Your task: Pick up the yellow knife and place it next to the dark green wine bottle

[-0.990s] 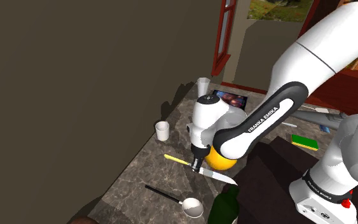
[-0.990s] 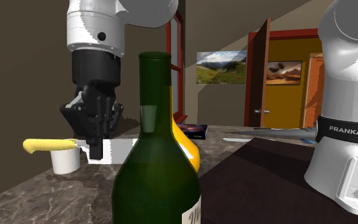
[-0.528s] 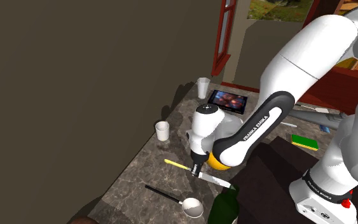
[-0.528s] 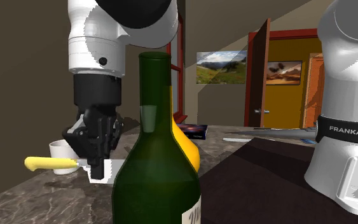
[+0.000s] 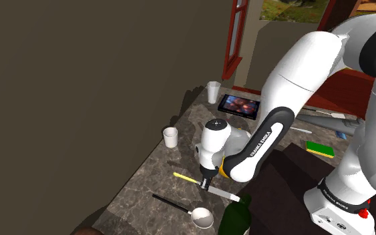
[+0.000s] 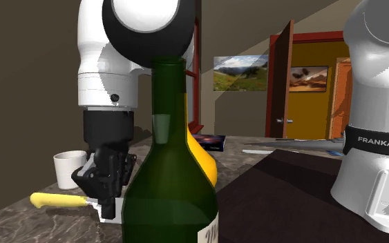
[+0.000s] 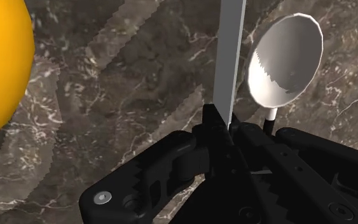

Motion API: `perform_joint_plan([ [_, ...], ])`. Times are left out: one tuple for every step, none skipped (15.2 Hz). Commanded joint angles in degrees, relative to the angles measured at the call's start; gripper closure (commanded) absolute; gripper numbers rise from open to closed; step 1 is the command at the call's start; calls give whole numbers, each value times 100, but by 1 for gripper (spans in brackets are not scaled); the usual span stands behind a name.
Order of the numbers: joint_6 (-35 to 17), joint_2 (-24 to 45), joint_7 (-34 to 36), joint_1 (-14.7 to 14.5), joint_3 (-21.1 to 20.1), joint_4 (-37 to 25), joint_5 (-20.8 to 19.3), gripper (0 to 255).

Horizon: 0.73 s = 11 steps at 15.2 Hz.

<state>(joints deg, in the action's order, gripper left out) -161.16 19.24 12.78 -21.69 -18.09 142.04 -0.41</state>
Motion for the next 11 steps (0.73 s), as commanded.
perform_joint_plan([
  [-132,179,53,-65,79,-47,-85,255],
  [-201,267,75,-98,121,-66,-123,255],
  [-269,355,95,-131,162,-87,-160,255],
  [-335,444,115,-164,203,-108,-195,255],
  [-401,532,132,-198,245,-132,-227,255],
  [-466,621,149,-232,286,-156,-257,255],
  [-530,710,164,-265,327,-182,-286,255],
  [-593,799,178,-299,367,-209,-313,255],
  [-655,889,191,-332,406,-237,-337,255],
  [-716,978,202,-364,445,-267,-360,255],
  [-776,1068,213,-396,483,-298,-382,255],
])
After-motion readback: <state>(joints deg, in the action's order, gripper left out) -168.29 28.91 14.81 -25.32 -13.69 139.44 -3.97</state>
